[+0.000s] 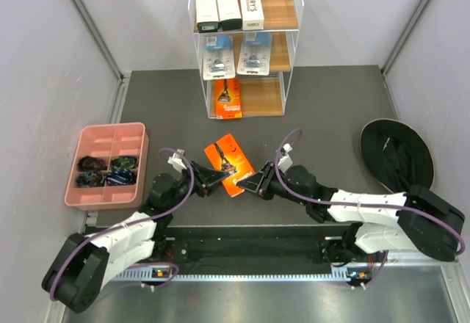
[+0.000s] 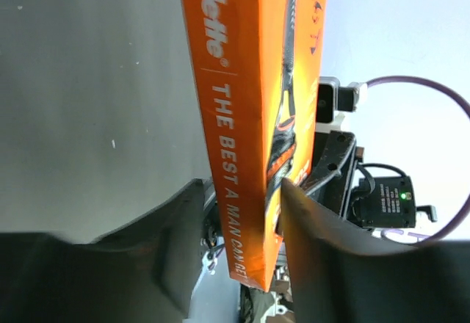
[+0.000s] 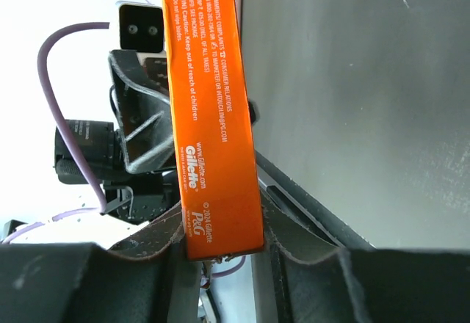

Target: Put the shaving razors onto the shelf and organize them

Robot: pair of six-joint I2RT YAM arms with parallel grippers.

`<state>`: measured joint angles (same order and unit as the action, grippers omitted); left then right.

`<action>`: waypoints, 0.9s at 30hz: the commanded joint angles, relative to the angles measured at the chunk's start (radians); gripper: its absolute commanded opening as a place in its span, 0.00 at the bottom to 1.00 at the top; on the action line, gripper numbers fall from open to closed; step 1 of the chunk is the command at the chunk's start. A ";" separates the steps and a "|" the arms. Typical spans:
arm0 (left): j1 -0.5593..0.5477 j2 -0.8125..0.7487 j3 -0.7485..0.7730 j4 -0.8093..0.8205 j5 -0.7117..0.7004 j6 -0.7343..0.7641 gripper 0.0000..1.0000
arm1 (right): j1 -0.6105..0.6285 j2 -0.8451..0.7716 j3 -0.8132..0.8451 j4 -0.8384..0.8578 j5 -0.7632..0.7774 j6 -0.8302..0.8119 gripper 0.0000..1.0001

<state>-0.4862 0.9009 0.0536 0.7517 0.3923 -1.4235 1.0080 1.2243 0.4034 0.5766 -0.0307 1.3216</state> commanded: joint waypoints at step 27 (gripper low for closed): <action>0.014 0.038 0.712 -1.247 -0.506 0.845 0.99 | 0.011 -0.250 -0.123 -0.126 0.110 0.034 0.00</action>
<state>-0.4793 0.9115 0.6846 -0.2989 0.0631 -0.6918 1.0107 0.9989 0.2821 0.4339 0.0559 1.3472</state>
